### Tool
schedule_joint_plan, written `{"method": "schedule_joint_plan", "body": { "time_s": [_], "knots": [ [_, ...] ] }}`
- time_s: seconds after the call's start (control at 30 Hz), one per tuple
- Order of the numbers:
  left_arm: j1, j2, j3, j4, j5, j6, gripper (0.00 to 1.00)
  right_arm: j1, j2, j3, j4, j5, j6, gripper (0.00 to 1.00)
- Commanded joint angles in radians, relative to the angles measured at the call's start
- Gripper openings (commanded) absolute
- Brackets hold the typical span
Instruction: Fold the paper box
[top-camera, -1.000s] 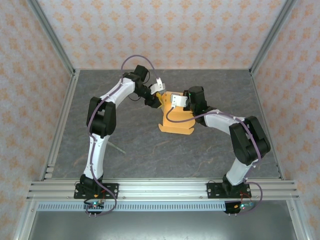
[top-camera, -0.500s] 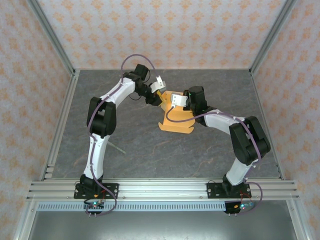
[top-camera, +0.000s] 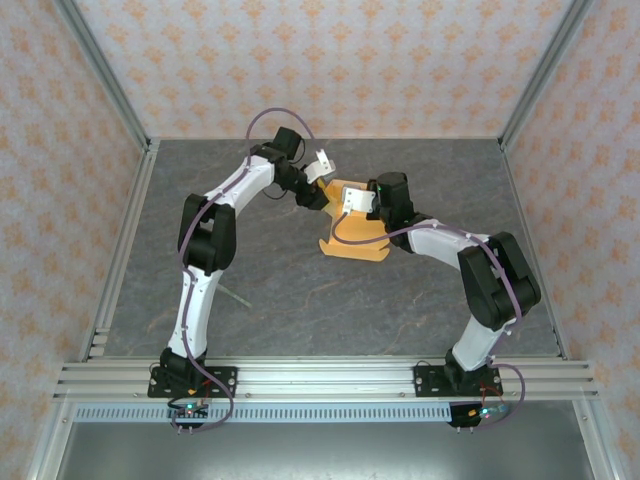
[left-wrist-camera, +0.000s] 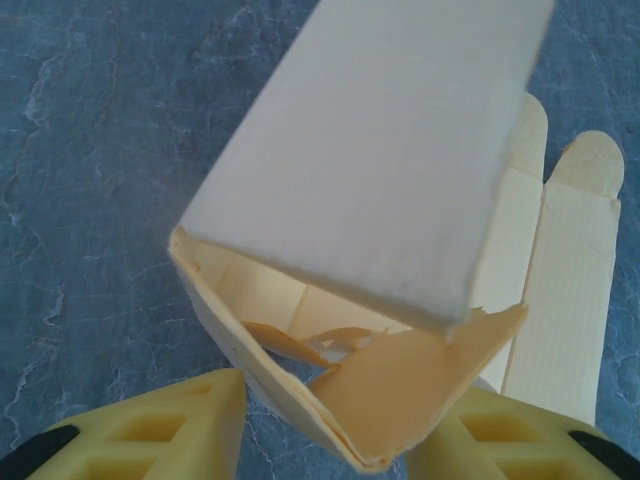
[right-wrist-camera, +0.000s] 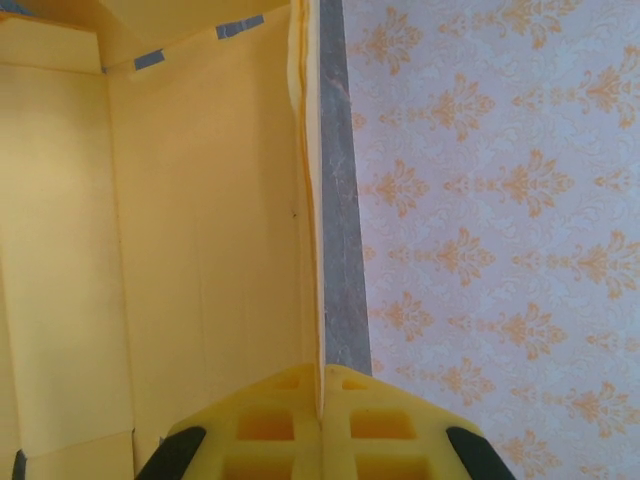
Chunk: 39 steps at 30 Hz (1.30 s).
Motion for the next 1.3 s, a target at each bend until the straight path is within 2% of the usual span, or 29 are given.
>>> {"method": "schedule_joint_plan", "body": {
  "time_s": [0.0,0.3,0.43,0.7,0.87,1.1,1.27],
  "knots": [
    [-0.004,0.011,0.043,0.036,-0.015,-0.072,0.44,0.016,0.014,-0.012,0.022,-0.032,0.003,0.0],
    [-0.002,0.01,0.039,0.091,-0.013,-0.171,0.45,0.015,0.009,-0.003,-0.026,-0.058,0.041,0.0],
    [-0.003,0.008,0.036,0.119,-0.047,-0.234,0.45,0.015,0.009,0.008,-0.048,-0.066,0.06,0.0],
    [-0.006,-0.046,-0.079,0.236,-0.09,-0.323,0.48,0.01,0.018,0.034,-0.094,-0.076,0.099,0.0],
    [-0.006,-0.069,-0.12,0.2,-0.08,-0.237,0.53,0.003,0.032,0.058,-0.117,-0.059,0.108,0.0],
    [-0.004,-0.034,-0.022,-0.022,-0.045,-0.018,0.57,-0.008,0.038,0.113,-0.191,-0.085,0.135,0.0],
    [0.01,-0.042,-0.012,-0.067,-0.02,0.079,0.6,-0.019,0.033,0.17,-0.296,-0.104,0.14,0.0]
  ]
}}
